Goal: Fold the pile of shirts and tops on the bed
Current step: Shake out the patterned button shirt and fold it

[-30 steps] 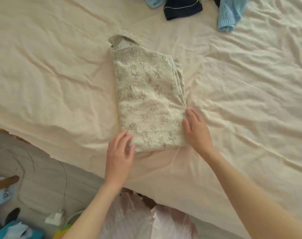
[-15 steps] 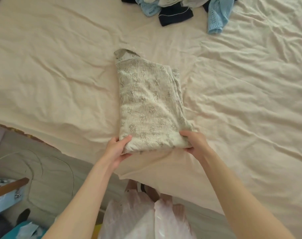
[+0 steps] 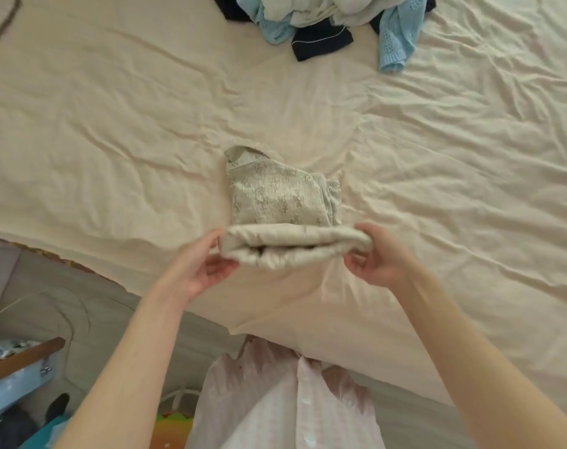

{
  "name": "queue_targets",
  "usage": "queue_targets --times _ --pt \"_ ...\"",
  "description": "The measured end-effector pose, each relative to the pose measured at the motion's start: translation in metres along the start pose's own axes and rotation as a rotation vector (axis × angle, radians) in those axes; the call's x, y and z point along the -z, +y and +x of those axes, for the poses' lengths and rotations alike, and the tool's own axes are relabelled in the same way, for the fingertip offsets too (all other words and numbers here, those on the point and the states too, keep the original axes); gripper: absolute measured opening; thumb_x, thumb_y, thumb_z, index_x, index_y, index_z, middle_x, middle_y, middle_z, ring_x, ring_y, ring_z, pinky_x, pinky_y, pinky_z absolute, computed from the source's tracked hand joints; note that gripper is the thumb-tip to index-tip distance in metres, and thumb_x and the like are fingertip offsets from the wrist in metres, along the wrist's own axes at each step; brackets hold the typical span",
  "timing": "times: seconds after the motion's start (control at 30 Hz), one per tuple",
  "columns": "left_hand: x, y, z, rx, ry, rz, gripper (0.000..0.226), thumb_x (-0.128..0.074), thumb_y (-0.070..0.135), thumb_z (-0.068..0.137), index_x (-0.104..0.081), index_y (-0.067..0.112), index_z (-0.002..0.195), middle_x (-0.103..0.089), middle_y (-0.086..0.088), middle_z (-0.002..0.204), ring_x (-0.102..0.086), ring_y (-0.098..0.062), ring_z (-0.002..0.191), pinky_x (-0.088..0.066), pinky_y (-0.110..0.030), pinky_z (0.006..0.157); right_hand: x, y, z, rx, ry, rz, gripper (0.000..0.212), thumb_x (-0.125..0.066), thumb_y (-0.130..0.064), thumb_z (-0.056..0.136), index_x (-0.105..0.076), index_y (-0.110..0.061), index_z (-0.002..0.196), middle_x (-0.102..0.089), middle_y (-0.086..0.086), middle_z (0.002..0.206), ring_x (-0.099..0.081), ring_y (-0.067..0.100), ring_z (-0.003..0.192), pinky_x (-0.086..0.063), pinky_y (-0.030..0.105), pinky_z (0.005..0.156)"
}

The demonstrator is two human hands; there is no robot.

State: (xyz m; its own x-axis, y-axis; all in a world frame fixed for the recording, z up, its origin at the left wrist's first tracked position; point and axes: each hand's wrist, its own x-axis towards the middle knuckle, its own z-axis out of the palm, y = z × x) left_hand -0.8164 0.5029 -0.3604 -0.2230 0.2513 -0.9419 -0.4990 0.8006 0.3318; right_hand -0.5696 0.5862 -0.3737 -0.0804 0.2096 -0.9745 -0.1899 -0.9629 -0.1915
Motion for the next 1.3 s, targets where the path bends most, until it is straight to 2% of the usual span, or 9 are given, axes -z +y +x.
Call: queue_targets --times 0.17,0.27,0.37,0.5,0.8,1.0,1.13,1.2,1.3 --pt "-0.029 0.061 0.035 -0.357 0.125 -0.005 0.014 -0.043 0.015 0.095 -0.042 0.011 0.109 -0.064 -0.016 0.101 -0.067 -0.018 0.064 -0.056 -0.033 0.069 -0.047 -0.044 0.023 0.399 -0.115 0.098 0.032 -0.044 -0.029 0.099 -0.056 -0.002 0.111 -0.065 0.01 0.096 -0.064 0.021 0.089 -0.056 0.03 0.074" --pt "-0.05 0.043 0.064 -0.858 0.452 0.698 0.034 -0.042 0.021 0.092 -0.044 0.011 0.125 -0.053 -0.014 0.129 -0.055 -0.028 0.111 -0.043 -0.042 0.095 -0.06 -0.025 0.054 1.04 0.15 -0.596 0.029 -0.044 -0.021 0.098 -0.061 -0.007 0.118 -0.065 0.002 0.11 -0.058 0.017 0.108 -0.044 0.029 0.095" --pt "-0.07 0.017 0.102 -1.254 0.389 1.331 0.049 -0.038 0.033 0.091 -0.043 0.017 0.137 -0.038 -0.017 0.145 -0.032 -0.037 0.135 -0.026 -0.054 0.107 -0.063 -0.003 0.105 1.409 0.246 -1.23 0.045 -0.037 -0.031 0.095 -0.055 -0.012 0.131 -0.053 0.008 0.137 -0.041 0.027 0.133 -0.026 0.044 0.112" --pt "-0.091 0.035 0.153 -1.283 0.391 1.436 0.054 -0.033 0.041 0.092 -0.034 0.027 0.144 -0.023 -0.012 0.154 -0.016 -0.035 0.143 -0.007 -0.057 0.112 -0.071 -0.011 0.154 1.319 0.367 -1.458 0.058 -0.026 -0.048 0.093 -0.034 -0.024 0.146 -0.027 0.005 0.155 -0.017 0.025 0.145 -0.003 0.052 0.115" --pt "-0.086 0.007 0.21 -1.269 0.546 1.531 0.054 -0.032 0.046 0.094 -0.028 0.032 0.146 -0.021 -0.008 0.156 -0.014 -0.033 0.144 -0.004 -0.06 0.111 -0.053 0.006 0.214 1.397 0.499 -1.585 0.053 -0.031 -0.049 0.095 -0.039 -0.028 0.143 -0.032 0.003 0.153 -0.025 0.025 0.142 -0.008 0.053 0.114" --pt "-0.086 0.02 0.192 -1.141 0.408 1.586 0.055 -0.02 0.046 0.095 -0.025 0.031 0.147 -0.016 -0.006 0.157 -0.007 -0.03 0.145 0.001 -0.058 0.111 -0.059 -0.002 0.194 1.247 0.388 -1.601 0.056 -0.027 -0.051 0.094 -0.037 -0.029 0.144 -0.028 0.002 0.154 -0.02 0.023 0.144 0.0 0.048 0.116" --pt "-0.062 0.023 0.17 -1.135 0.282 1.384 0.054 -0.022 0.039 0.095 -0.028 0.026 0.147 -0.012 -0.005 0.158 -0.004 -0.028 0.145 -0.013 -0.054 0.114 -0.043 -0.011 0.158 1.194 0.415 -1.273 0.044 -0.05 -0.039 0.091 -0.055 -0.018 0.13 -0.035 0.009 0.15 -0.029 0.026 0.139 -0.013 0.044 0.116" --pt "-0.048 0.018 0.16 -1.091 0.271 1.194 0.053 -0.033 0.038 0.098 -0.025 0.025 0.148 -0.008 -0.01 0.158 -0.005 -0.028 0.145 -0.015 -0.044 0.116 -0.028 -0.015 0.144 0.973 0.546 -0.947 0.046 -0.062 -0.032 0.087 -0.053 -0.015 0.129 -0.043 0.009 0.141 -0.04 0.024 0.129 -0.031 0.043 0.109" --pt "-0.042 0.021 0.154 -0.845 0.18 0.708 0.057 -0.046 0.034 0.097 -0.023 0.025 0.148 -0.025 -0.003 0.151 -0.021 -0.017 0.14 -0.017 -0.029 0.115 -0.02 -0.028 0.135 0.493 0.352 -0.394 0.073 -0.072 -0.044 0.073 -0.042 -0.015 0.133 -0.053 0.007 0.126 -0.054 0.02 0.109 -0.045 0.039 0.093"
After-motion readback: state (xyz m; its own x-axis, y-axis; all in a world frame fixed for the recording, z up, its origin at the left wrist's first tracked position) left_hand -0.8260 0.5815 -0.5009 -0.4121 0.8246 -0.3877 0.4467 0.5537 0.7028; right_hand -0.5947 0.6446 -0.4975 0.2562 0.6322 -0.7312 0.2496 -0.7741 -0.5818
